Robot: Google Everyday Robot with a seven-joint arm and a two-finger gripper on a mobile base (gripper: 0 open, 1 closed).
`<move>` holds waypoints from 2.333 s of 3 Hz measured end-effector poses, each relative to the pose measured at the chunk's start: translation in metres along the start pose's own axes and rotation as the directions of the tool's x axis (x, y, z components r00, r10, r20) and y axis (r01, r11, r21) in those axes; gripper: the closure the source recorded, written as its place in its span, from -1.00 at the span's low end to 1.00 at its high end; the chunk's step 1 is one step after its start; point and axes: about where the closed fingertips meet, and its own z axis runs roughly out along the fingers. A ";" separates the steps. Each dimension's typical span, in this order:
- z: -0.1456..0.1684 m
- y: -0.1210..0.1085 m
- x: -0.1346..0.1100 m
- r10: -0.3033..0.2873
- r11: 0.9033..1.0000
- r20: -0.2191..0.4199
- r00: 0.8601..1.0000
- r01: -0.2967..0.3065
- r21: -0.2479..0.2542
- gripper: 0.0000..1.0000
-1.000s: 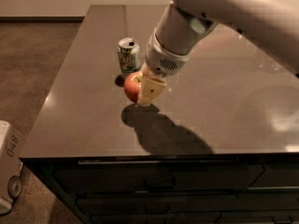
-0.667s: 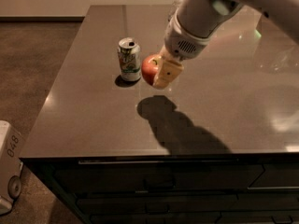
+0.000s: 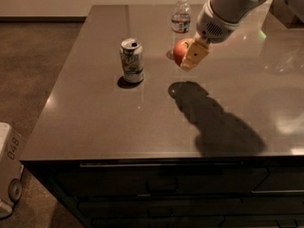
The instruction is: Move apple near water bottle
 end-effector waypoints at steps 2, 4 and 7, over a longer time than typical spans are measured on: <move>0.040 -0.069 0.026 0.208 0.978 -0.016 0.978 -0.208 0.019 1.00; 0.084 -0.096 0.025 0.282 0.959 -0.003 0.959 -0.282 -0.031 0.16; 0.107 -0.102 0.021 0.291 0.955 -0.003 0.957 -0.291 -0.062 -1.00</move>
Offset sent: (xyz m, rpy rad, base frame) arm 0.0987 -0.0656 -0.0460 0.1187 0.0775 -0.2989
